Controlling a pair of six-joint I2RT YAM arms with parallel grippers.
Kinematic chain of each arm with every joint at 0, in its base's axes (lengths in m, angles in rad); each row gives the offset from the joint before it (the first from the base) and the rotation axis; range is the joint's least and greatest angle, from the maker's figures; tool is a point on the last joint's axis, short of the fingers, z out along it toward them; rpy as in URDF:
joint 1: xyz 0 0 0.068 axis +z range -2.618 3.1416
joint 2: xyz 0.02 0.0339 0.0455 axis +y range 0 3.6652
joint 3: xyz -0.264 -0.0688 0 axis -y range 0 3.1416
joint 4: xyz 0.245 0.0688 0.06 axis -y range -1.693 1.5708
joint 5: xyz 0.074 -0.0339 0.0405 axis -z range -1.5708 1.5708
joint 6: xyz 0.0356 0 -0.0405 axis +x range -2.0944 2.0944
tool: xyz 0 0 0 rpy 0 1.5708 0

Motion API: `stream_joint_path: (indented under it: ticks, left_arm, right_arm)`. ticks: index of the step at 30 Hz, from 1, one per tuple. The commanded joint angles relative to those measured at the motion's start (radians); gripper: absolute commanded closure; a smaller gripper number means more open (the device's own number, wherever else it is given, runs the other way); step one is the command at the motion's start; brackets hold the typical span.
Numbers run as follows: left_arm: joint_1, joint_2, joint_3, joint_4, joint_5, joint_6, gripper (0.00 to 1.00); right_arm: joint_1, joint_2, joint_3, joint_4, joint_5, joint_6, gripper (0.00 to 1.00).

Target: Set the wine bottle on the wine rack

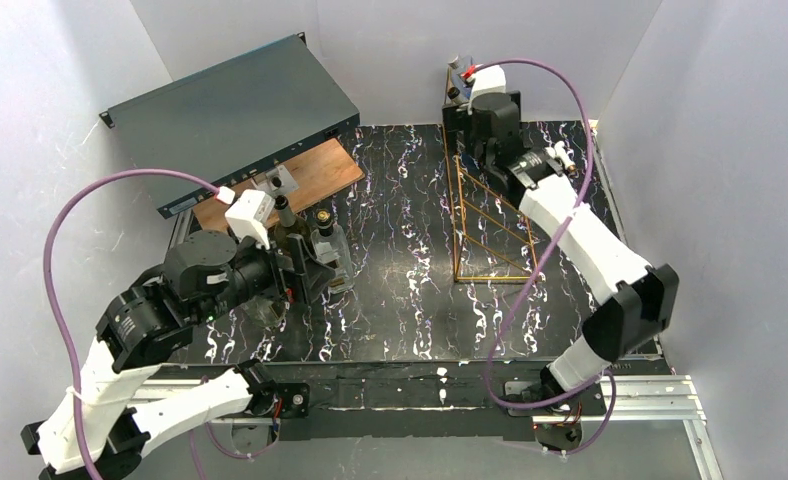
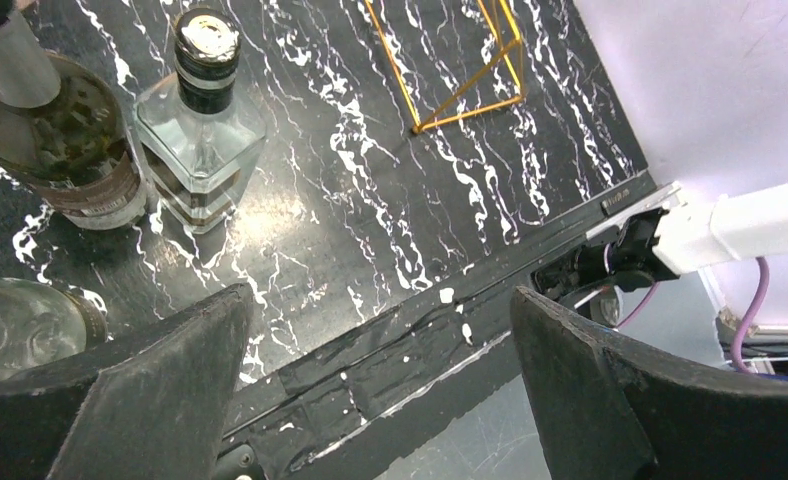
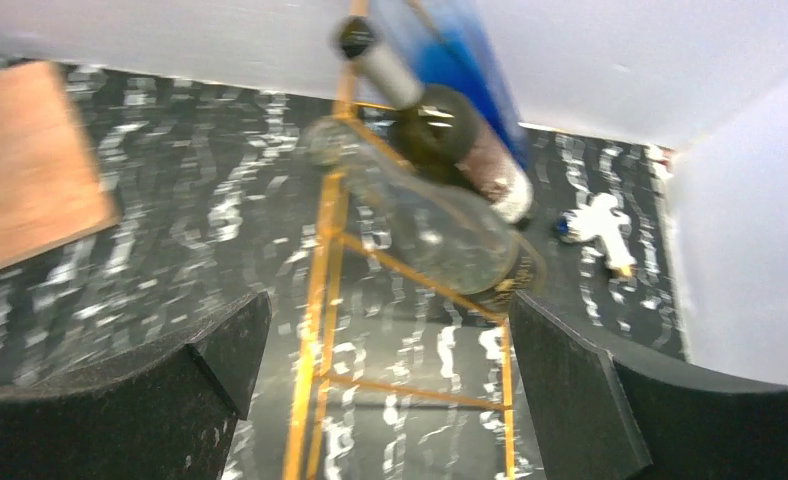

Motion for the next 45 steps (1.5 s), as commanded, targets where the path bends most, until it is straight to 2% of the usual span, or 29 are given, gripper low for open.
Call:
stream_joint_path:
  ticks: [1,8,10,13,17,21,25,33,37,41,45]
  left_arm:
    - [0.006,-0.033,-0.009,0.037,-0.055,0.007,0.01]
    - [0.006,-0.108,-0.010,0.048,-0.128,0.009,0.01]
    - [0.005,-0.133,-0.016,0.052,-0.150,0.000,0.01]
    - [0.006,-0.167,-0.034,0.057,-0.180,-0.015,0.01]
    - [0.006,-0.200,-0.060,0.063,-0.205,-0.031,0.01]
    - [0.006,-0.199,-0.060,0.060,-0.202,-0.028,0.01]
    - [0.006,-0.193,-0.046,0.048,-0.193,-0.024,0.01]
    - [0.006,-0.191,-0.051,0.037,-0.187,-0.026,0.01]
    - [0.006,-0.181,-0.052,0.038,-0.179,-0.028,0.01]
    - [0.006,-0.170,-0.047,0.038,-0.171,-0.028,0.01]
    - [0.006,-0.158,-0.043,0.039,-0.162,-0.026,0.01]
  right_arm:
    - [0.096,-0.135,-0.055,0.054,-0.120,0.102,0.02]
    - [0.203,-0.243,-0.229,0.255,-0.750,0.170,0.02]
    - [0.259,-0.243,-0.280,0.333,-0.849,0.173,0.02]
    - [0.356,-0.209,-0.300,0.365,-0.877,0.155,0.02]
    - [0.491,-0.157,-0.319,0.441,-0.795,0.132,0.02]
    - [0.577,-0.082,-0.304,0.493,-0.619,0.112,0.02]
    - [0.609,-0.011,-0.260,0.489,-0.427,0.112,0.02]
    - [0.633,0.026,-0.230,0.471,-0.196,0.153,0.02]
    - [0.634,0.030,-0.230,0.476,-0.149,0.166,0.05]
    - [0.645,0.051,-0.214,0.486,-0.166,0.193,0.13]
    - [0.667,0.076,-0.184,0.486,-0.117,0.197,0.21]
